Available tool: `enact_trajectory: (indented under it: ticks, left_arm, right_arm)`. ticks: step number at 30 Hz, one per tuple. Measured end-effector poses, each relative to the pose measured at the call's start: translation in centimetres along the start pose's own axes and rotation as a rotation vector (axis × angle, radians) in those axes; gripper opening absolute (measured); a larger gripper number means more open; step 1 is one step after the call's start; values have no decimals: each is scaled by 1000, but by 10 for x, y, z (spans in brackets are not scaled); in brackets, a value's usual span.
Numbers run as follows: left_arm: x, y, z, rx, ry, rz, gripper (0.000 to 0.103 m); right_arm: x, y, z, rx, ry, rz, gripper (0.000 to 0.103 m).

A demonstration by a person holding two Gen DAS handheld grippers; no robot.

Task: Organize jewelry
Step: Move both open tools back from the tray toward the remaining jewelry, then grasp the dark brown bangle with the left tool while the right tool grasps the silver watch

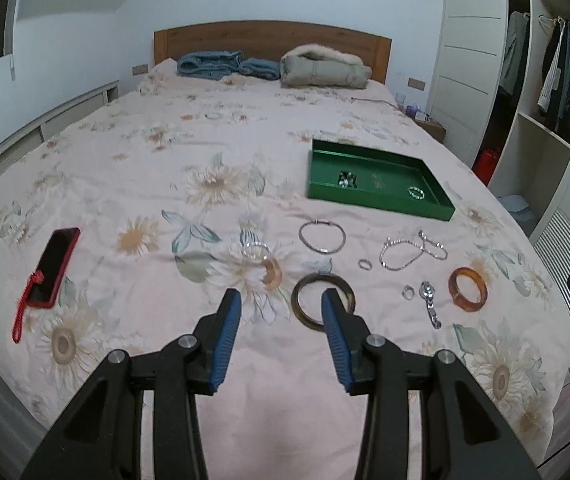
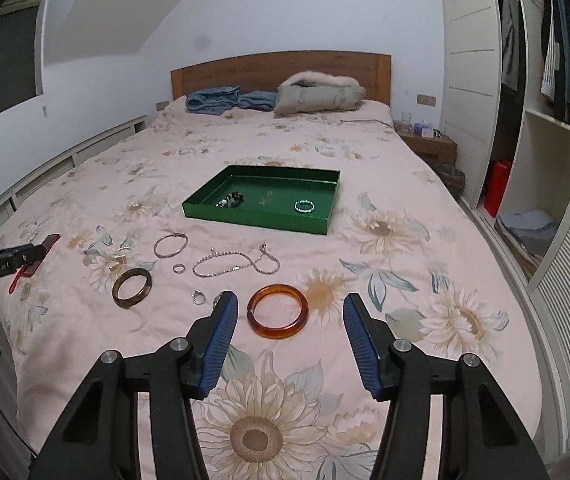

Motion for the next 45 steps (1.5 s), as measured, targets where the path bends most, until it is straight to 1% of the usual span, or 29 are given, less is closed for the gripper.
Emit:
enact_trajectory:
  ticks: [3, 7, 9, 11, 14, 19, 24, 28, 35, 38, 39, 40, 41, 42, 45]
  left_arm:
    - [-1, 6, -9, 17, 0, -2, 40]
    - [-2, 12, -27, 46, 5, -2, 40]
    - [-2, 15, -36, 61, 6, -4, 40]
    - [-3, 18, -49, 84, 8, -7, 40]
    - [-4, 22, -71, 117, 7, -11, 40]
    - [-2, 27, -104, 164, 13, -1, 40]
    - [-3, 31, -131, 200, 24, -2, 40]
    - [-6, 34, -149, 227, 19, -19, 40]
    - [-10, 38, -169, 259, 20, -53, 38]
    - [-13, 41, -173, 270, 21, -78, 31]
    - [-14, 41, -174, 271, 19, -85, 26]
    - [-16, 41, -174, 273, 17, -93, 18]
    - [-17, 41, -175, 276, 16, -97, 14]
    - [-18, 40, -176, 277, 10, -102, 10]
    - [-21, 40, -175, 266, -12, -124, 8]
  right_arm:
    - [-1, 5, -6, 12, -7, -19, 48]
    - [5, 16, -22, 49, -60, -45, 38]
    - [14, 23, -35, 82, -94, -41, 34]
    - [28, 30, -52, 123, -129, -26, 26]
    - [46, 39, -78, 180, -182, -14, 23]
    - [74, 46, -122, 246, -226, 16, 22]
    - [87, 56, -164, 321, -221, 34, 22]
    - [88, 63, -185, 363, -204, 29, 22]
    - [94, 62, -204, 387, -198, 59, 22]
    - [94, 64, -206, 389, -198, 65, 21]
    - [95, 64, -206, 387, -197, 73, 20]
    - [95, 65, -206, 384, -196, 77, 15]
    - [94, 64, -206, 384, -195, 72, 11]
    - [94, 64, -206, 383, -199, 65, 10]
    - [92, 63, -201, 368, -203, 52, 10]
Point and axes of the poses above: each gripper's, at about its wrist camera, not at the fingertips, and z roughly against the way its jaws point, x to its left, y to its underside, the point moved 4 cm from there along -z, roughly the way its jaws point, and after that the axes turned 4 degrees about -x, right-handed, at the moved point
